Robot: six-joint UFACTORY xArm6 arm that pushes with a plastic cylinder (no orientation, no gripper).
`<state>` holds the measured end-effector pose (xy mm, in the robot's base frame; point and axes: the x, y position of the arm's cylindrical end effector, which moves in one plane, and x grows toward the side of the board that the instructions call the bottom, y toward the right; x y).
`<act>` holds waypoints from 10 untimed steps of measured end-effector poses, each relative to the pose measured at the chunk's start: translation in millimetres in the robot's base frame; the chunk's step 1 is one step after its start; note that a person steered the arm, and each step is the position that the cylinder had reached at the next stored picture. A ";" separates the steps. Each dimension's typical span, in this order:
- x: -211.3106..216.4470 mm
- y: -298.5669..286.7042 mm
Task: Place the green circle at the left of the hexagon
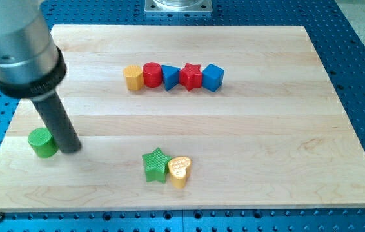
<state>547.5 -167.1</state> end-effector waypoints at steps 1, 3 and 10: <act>26.6 -29.9; -43.1 -43.5; -158.3 -5.6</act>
